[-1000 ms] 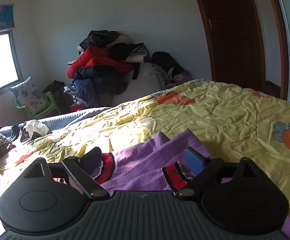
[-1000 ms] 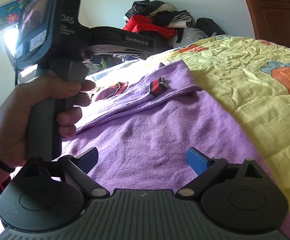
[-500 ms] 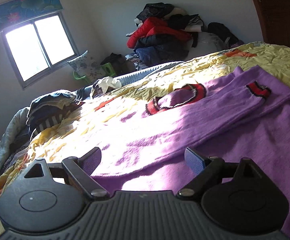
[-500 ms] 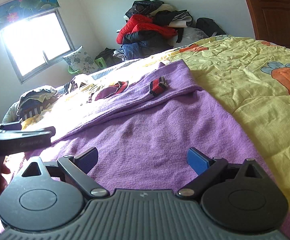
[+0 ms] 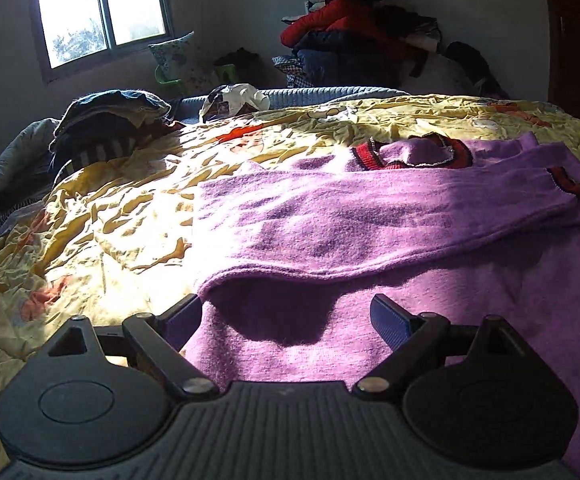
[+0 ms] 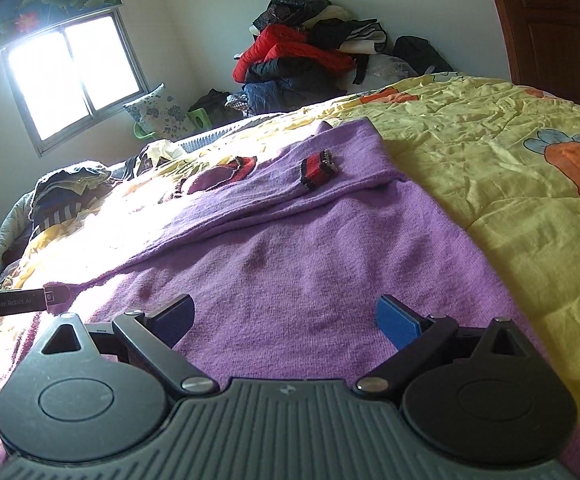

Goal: Fold small clothes
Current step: 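Lift the open left gripper away from the folded sleeve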

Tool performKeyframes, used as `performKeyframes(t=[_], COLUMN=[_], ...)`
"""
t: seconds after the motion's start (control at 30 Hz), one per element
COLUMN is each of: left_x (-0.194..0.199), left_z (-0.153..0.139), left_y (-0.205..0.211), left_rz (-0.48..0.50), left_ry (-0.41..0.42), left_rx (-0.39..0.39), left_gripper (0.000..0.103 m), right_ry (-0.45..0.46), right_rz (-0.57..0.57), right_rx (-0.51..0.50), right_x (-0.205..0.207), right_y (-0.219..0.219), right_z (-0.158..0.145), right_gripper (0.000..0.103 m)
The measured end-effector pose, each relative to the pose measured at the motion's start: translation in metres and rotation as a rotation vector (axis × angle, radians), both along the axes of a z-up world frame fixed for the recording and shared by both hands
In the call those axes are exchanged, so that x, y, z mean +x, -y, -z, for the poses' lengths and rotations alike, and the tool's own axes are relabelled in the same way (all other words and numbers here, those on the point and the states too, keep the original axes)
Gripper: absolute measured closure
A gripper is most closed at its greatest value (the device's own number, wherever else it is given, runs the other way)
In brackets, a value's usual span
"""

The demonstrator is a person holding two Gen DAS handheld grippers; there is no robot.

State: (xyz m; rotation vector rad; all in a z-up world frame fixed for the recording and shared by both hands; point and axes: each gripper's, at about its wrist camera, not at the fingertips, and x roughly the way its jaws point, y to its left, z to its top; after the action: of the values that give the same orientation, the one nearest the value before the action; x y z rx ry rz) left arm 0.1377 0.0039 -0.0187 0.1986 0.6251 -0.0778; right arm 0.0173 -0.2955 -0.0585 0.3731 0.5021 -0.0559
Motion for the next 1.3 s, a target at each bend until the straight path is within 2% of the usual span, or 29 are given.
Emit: performKeyframes(t=[0.17,0.37,0.7,1.03,1.3], left_x=[-0.024,-0.070,-0.129,-0.148,-0.159], left_z=[-0.003,-0.001,0.002,0.018,0.020], left_y=[-0.033,-0.051,-0.059,-0.058,-0.071], left_rz=[-0.011,-0.018,0.008,-0.005,-0.092], left_ry=[-0.051,-0.066,-0.082,-0.132,-0.131], left_rx=[-0.091,-0.060,-0.140,-0.163,-0.190], left_gripper=[0.011,0.006,0.005,0.005,0.005], right_ry=[-0.009,-0.025,-0.098,-0.131,-0.133], right_rz=[-0.001,-0.005,-0.025,-0.075,-0.070], right_rx=[-0.017,-0.048,-0.177,-0.258,-0.276], right_x=[0.002,0.004,-0.001,-0.047,-0.048], right_y=[-0.002,-0.006,-0.026,-0.038,-0.040], right_z=[0.000,0.000,-0.003,-0.003,-0.001], right_gripper=[0.006,0.004,0.002,0.002,0.000])
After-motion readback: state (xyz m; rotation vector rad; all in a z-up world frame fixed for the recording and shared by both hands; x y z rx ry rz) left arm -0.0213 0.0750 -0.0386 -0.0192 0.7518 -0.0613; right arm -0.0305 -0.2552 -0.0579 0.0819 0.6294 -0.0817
